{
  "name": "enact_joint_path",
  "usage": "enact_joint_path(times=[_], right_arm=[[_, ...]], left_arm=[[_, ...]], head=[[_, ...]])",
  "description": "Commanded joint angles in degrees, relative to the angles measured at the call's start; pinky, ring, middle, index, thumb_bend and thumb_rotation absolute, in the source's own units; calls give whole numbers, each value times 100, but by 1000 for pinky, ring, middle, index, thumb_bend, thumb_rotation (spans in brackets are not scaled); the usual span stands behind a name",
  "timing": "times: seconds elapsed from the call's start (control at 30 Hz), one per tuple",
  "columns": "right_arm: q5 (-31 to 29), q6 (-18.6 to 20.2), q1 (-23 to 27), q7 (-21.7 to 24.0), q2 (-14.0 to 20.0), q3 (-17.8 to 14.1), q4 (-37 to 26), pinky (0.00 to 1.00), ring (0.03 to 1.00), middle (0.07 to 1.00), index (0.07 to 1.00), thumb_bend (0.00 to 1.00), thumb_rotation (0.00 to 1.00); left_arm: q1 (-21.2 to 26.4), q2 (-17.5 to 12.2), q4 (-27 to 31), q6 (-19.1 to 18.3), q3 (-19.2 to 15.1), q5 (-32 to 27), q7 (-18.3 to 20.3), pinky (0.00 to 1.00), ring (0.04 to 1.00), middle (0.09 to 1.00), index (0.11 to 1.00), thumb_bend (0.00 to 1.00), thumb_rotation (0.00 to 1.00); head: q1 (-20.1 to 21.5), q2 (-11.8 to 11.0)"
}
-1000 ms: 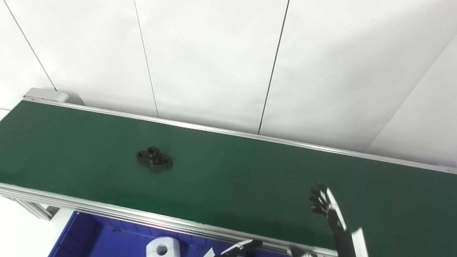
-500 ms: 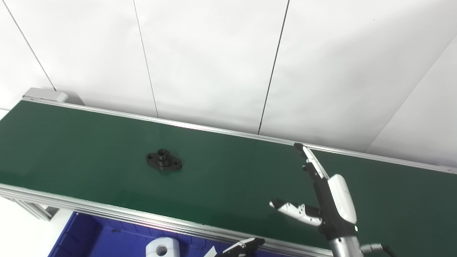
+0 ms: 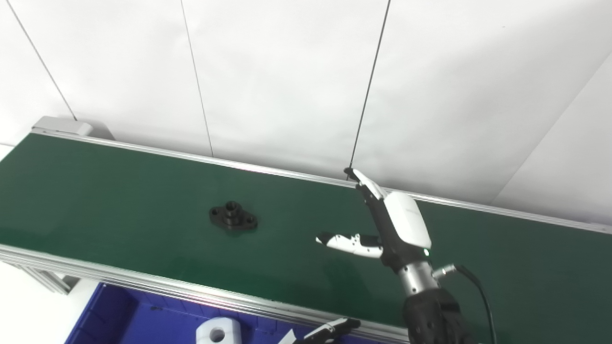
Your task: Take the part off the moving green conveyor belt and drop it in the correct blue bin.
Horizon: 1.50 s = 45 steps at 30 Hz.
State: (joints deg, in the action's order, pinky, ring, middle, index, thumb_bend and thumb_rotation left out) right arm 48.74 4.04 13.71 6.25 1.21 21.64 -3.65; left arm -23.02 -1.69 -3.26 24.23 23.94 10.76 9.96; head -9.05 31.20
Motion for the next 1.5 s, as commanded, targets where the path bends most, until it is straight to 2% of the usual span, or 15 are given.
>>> enact_joint_path(times=[0.0,0.17,0.3,0.4,0.53,1.0,1.13,1.47], right_arm=[[208,104,346,-32,-83,124,36,759,835,880,912,909,743],[558,166,702,-134,-179,358,488,770,835,874,912,920,741],[862,189,912,-283,-236,547,837,768,830,875,921,916,761],[1049,255,1044,-348,-291,646,1080,764,818,869,916,913,723],[1298,435,1240,-305,-368,803,1448,762,812,859,915,911,724],[1517,644,1487,-510,-519,1252,2216,749,788,833,919,913,719],[1456,675,1504,-501,-553,1296,2326,748,776,821,918,907,706],[1422,770,1647,-495,-680,1447,2657,645,706,767,905,932,751]], left_arm=[[-8,77,109,90,40,82,-93,817,910,926,871,801,653],[2,108,63,194,40,157,-142,811,906,920,870,788,662],[-7,125,87,113,56,180,-150,805,903,920,871,786,661],[-6,136,90,106,63,174,-147,797,900,920,873,791,657],[15,135,100,90,88,165,-118,803,904,924,879,780,652],[-53,202,332,-99,200,245,-76,816,917,934,895,761,662],[-79,232,336,-21,220,221,-113,804,915,934,893,750,647],[-160,290,370,-27,245,189,-154,808,919,931,891,771,654]], head=[[-2,3],[-40,8],[-49,12],[-52,27],[-62,42],[-113,137],[-101,171],[-186,219]])
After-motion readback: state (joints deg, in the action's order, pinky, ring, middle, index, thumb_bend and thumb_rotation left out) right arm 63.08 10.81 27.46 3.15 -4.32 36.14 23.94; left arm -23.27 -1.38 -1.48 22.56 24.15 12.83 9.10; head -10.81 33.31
